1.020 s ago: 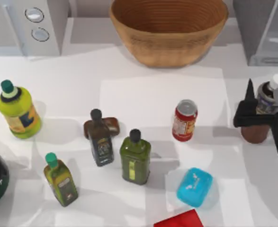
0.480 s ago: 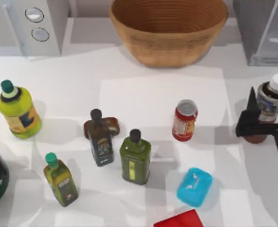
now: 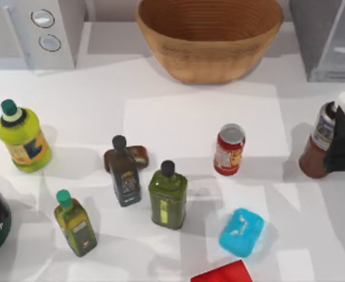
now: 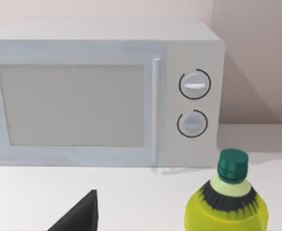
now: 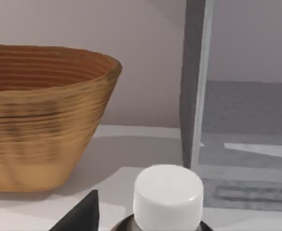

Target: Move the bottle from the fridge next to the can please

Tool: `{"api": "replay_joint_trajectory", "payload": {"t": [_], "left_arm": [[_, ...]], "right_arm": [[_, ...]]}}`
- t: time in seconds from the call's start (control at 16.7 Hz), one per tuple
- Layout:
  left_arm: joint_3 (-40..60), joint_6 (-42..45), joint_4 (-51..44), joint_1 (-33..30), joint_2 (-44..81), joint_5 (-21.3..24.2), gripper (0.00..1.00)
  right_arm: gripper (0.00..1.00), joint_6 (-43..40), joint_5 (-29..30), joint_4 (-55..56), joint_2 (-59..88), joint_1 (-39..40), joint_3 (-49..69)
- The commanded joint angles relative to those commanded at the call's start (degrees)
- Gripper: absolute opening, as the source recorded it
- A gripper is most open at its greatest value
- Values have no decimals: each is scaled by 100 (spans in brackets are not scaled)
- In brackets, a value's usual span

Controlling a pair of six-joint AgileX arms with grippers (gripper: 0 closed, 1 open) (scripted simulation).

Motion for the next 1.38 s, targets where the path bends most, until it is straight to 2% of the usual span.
{"api": "replay_joint_trajectory", "payload": {"t": [0.36, 0.72, 1.02, 1.38], "left_arm": [[0, 0, 0, 0, 0, 0, 100], [0, 0, 0, 0, 0, 0, 100], [0, 0, 0, 0, 0, 0, 100], [0, 0, 0, 0, 0, 0, 100]], "right_arm": [[100, 46, -951, -3088, -3280, -858, -463], [100, 28, -1474, -5581, -6119, -1580, -735], [100, -38, -1620, -6429, -7292, -1872, -695], [100, -42, -1620, -6460, -7344, -1871, -681]]}}
